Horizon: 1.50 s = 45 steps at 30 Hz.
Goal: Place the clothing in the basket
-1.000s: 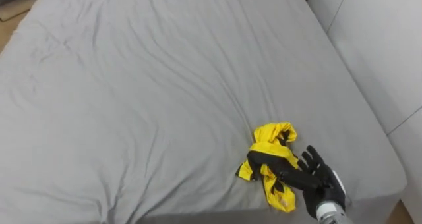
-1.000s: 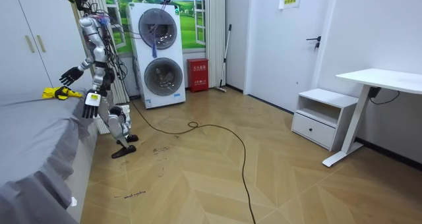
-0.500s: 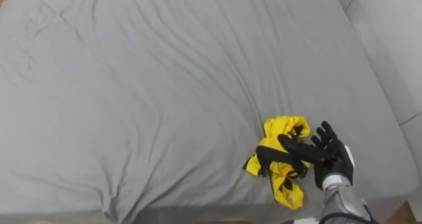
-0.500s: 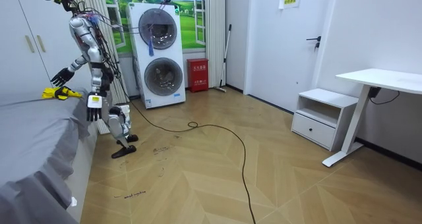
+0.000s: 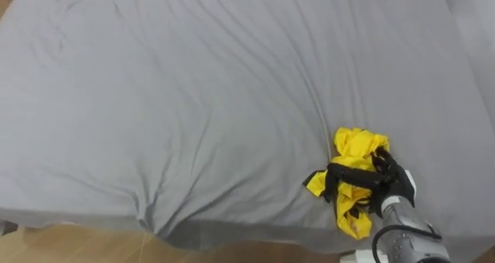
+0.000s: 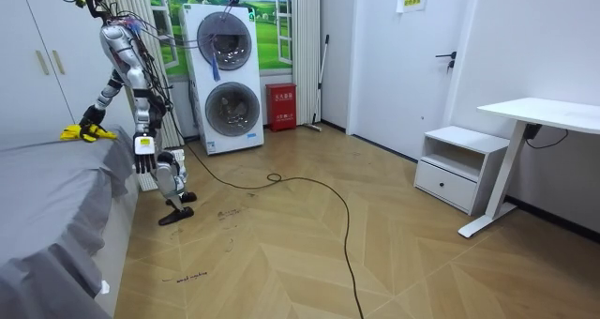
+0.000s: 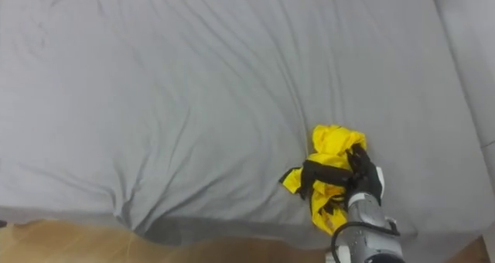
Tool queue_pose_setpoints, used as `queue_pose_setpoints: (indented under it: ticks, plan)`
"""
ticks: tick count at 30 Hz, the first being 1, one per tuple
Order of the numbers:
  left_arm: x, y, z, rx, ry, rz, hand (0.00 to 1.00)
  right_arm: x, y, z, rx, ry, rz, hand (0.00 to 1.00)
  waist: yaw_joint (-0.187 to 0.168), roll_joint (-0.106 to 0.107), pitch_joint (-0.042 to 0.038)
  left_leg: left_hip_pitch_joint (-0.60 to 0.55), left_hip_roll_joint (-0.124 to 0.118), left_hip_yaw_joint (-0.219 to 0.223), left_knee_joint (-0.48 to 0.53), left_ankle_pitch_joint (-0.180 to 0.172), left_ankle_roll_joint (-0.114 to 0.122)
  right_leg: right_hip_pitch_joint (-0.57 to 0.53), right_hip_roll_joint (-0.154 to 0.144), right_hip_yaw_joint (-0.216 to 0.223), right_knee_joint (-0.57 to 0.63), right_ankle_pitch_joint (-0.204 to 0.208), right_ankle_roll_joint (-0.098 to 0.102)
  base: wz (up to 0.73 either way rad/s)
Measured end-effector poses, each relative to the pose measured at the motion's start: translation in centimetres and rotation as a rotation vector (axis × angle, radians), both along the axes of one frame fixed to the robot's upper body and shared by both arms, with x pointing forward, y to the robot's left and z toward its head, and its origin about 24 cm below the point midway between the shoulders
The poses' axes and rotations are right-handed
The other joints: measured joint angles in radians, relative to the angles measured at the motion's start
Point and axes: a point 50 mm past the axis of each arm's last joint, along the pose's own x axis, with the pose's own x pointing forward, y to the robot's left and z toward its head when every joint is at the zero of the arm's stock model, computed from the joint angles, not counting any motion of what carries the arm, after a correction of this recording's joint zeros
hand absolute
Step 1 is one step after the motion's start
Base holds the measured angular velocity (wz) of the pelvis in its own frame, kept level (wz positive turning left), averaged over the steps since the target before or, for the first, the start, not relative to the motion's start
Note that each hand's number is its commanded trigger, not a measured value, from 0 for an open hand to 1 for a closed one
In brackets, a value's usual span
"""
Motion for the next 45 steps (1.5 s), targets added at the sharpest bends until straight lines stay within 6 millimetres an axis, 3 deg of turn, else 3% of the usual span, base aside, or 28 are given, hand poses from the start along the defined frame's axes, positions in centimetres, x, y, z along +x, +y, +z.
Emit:
queue_pose_setpoints:
  ticks: [2,8,9,10,16,20,27,33,40,42,45]
  plan:
    - [0.2,0.0,0.0,0.001,-0.001,-0.002,0.00,0.1,-0.2,-0.1,-0.008,0.019,-0.006,0.00,0.000,0.001,0.0041,-0.021,-0.001,-0.011,0.010,0.002,0.000,-0.010,0.000,-0.009,0.000,0.000,0.000,0.21]
    - [0.7,-0.1,-0.1,0.003,0.019,-0.021,0.00,-0.4,-0.7,-0.6,-0.061,0.070,0.017,0.00,0.008,0.004,0.0059,-0.048,-0.001,-0.037,0.026,0.007,0.000,-0.017,-0.001,-0.035,0.000,0.001,0.001,0.15]
    - [0.8,-0.1,-0.1,0.003,0.020,-0.023,0.00,-0.4,-0.6,-0.6,-0.090,0.077,0.051,0.42,0.010,0.005,0.0061,-0.050,0.000,-0.038,0.025,0.008,-0.001,-0.022,-0.001,-0.035,0.001,0.001,0.001,0.00]
    - [0.8,-0.1,-0.1,0.004,0.021,-0.023,0.00,-0.4,-0.6,-0.6,-0.101,0.078,0.064,1.00,0.010,0.006,0.0063,-0.051,0.000,-0.038,0.025,0.008,-0.001,-0.023,-0.001,-0.035,0.002,0.001,0.001,0.00]
    - [0.9,-0.1,-0.1,0.002,0.023,-0.030,0.00,-1.3,-0.8,-1.2,-0.169,0.129,0.120,1.00,0.011,0.008,0.0045,-0.052,-0.003,-0.038,0.023,0.008,-0.001,-0.024,0.005,-0.039,0.000,0.002,0.000,0.00]
    - [1.2,-0.4,-0.1,0.000,0.019,-0.045,0.00,-2.4,-2.1,-1.7,-0.224,0.200,0.127,1.00,0.031,0.011,0.0030,-0.051,-0.002,-0.038,0.023,0.009,-0.002,-0.022,0.005,-0.044,-0.001,0.002,0.000,0.02]
    - [1.4,-0.4,0.0,0.000,0.020,-0.046,0.00,-4.4,-1.7,-3.2,-0.182,0.302,0.121,1.00,0.036,0.018,0.0008,-0.048,-0.004,-0.053,0.023,0.011,-0.006,-0.014,0.004,-0.061,-0.003,0.002,0.000,0.06]
    - [1.2,-0.2,-0.1,0.004,0.030,-0.044,0.00,-4.9,-1.6,-3.6,-0.124,0.308,0.107,1.00,0.031,0.026,-0.0035,-0.025,-0.005,-0.052,0.017,0.012,-0.006,0.009,0.001,-0.061,-0.004,0.002,0.000,0.00]
    - [0.3,-0.1,-0.1,0.017,0.033,-0.048,0.00,-5.3,-1.4,-3.5,-0.077,0.254,0.079,1.00,0.004,0.013,-0.0092,0.009,-0.018,-0.040,-0.018,0.033,0.000,0.031,-0.011,-0.054,-0.019,-0.001,0.005,-0.01]
    - [-0.5,0.2,-0.1,0.024,0.043,-0.038,0.00,-5.5,-1.2,-3.3,-0.047,0.210,0.064,1.00,-0.004,0.003,-0.0117,0.046,-0.019,-0.001,-0.026,0.035,0.004,0.058,-0.017,-0.032,-0.020,-0.005,0.011,-0.21]
    - [-1.2,1.1,0.0,0.051,0.055,-0.048,0.00,-5.6,-1.2,-2.7,-0.013,0.144,0.049,1.00,-0.039,-0.019,-0.0158,0.097,-0.019,0.013,-0.048,0.035,0.004,0.103,-0.018,-0.018,-0.035,-0.008,0.017,-0.09]
